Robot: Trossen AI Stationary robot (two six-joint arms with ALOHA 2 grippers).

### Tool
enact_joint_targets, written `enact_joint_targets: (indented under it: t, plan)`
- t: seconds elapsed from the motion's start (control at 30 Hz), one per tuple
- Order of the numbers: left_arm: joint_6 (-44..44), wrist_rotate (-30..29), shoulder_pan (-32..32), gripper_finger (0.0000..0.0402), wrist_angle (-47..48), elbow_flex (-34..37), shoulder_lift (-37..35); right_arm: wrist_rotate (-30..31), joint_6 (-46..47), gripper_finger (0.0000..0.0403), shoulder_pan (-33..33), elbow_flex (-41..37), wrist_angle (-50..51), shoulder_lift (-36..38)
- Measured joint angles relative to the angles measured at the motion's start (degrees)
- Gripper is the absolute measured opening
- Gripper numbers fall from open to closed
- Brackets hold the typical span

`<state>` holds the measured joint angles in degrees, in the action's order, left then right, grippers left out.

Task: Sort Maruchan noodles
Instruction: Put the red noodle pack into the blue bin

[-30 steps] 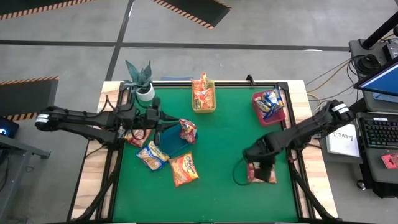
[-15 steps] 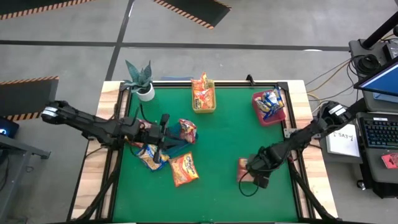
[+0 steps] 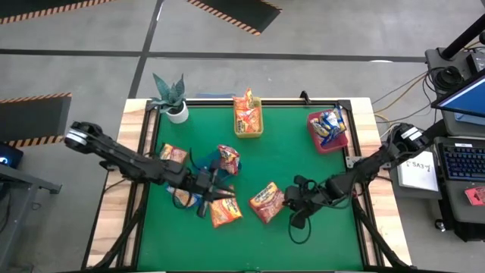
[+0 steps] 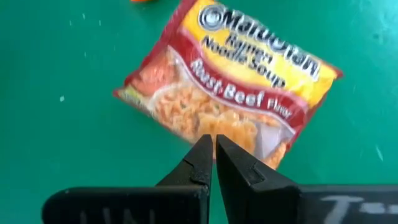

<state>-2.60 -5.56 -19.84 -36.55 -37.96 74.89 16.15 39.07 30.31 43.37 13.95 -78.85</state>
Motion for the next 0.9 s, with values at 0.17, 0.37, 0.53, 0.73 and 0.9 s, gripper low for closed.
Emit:
enact_joint_targets:
  t: [0.17,0.37,0.53,0.73,0.9]
  plan:
    - [-1.01,-2.47,-1.64,0.0039,-0.13,-3.49,6.76,5.53,2.09,0.0012,0.46,-1.83,-3.59,0.0]
    - [-1.17,-12.35,-3.86,0.0039,8.5,-8.43,13.81,9.38,13.59,0.0016,0.44,-5.15,-7.55,0.0]
    - [-1.23,-16.52,-5.57,0.0038,13.14,-12.0,19.12,9.37,21.27,0.0058,0.57,-6.74,-7.41,0.0]
    - [-1.4,-16.6,-6.25,0.0038,14.19,-15.67,25.67,9.11,28.93,0.0156,0.57,-6.92,-7.23,0.0]
    - [-0.53,-17.23,-6.22,0.0038,17.31,-20.01,31.27,8.93,30.76,0.0241,0.57,-6.69,-7.06,0.04]
